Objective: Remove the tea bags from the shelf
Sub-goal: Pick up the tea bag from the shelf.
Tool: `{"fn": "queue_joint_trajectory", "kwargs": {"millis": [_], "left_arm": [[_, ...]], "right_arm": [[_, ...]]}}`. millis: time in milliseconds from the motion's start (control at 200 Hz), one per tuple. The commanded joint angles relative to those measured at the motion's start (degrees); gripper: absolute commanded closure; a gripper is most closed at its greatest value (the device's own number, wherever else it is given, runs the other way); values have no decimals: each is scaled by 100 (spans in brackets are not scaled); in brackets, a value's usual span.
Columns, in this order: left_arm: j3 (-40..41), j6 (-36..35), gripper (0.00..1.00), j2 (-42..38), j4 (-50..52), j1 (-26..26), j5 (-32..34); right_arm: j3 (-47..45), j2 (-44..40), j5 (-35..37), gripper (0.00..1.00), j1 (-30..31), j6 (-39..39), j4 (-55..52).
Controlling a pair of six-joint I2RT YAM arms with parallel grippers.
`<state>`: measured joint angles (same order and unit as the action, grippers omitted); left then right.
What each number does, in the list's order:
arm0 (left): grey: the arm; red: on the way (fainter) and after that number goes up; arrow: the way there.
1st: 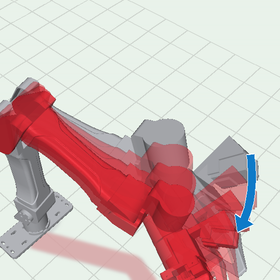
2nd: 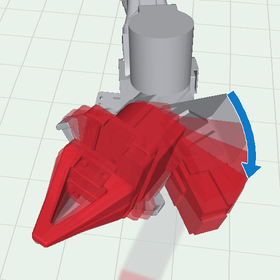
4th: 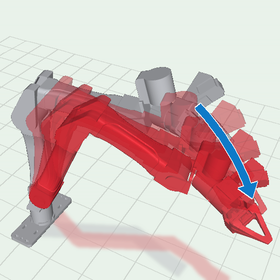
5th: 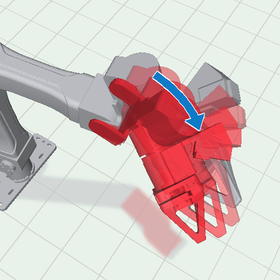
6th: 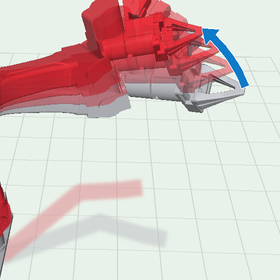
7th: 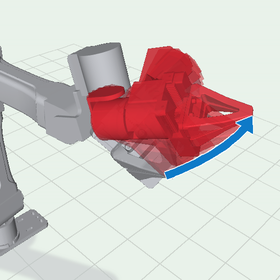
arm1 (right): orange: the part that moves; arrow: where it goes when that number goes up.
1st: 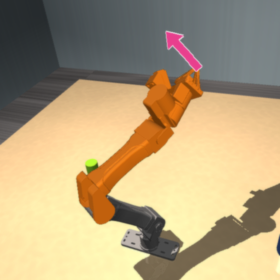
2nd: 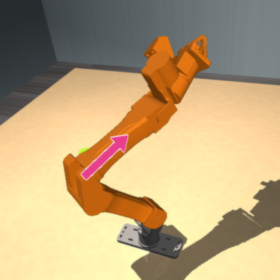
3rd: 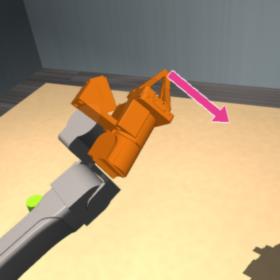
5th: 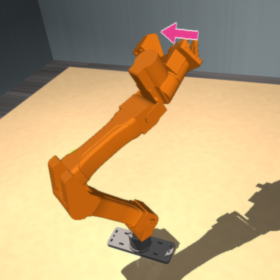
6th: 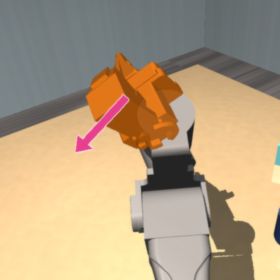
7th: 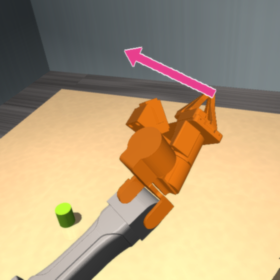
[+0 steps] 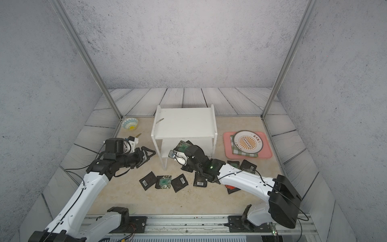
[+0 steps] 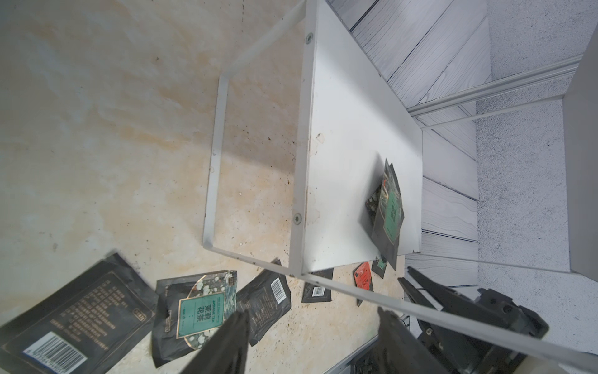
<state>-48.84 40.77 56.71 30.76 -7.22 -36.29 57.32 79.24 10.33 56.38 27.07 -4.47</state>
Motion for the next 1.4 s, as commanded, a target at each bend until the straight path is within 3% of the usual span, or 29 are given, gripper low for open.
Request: {"fn": "queue_joint_trajectory", "kwargs": {"millis": [0, 90, 195, 535, 941, 1396], "left_arm": [[60, 21, 33, -50, -79, 51, -49], [50, 17, 33, -58, -71, 53, -62], [52, 1, 33, -71, -45, 49, -51], [-3, -43, 33, -55, 8, 54, -35], [-14, -65, 33, -26, 9, 62, -27], [23, -31, 33, -39, 0, 63, -1]], "right_arm": [[157, -115, -8, 60, -12, -4, -16], [140, -38, 92, 34, -18, -21, 124], [197, 139, 142, 17, -16, -9, 240], [462, 851, 228, 15, -123, -34, 403], [269, 892, -6, 32, -172, -279, 243], [69, 594, -170, 64, -170, -431, -4]]}}
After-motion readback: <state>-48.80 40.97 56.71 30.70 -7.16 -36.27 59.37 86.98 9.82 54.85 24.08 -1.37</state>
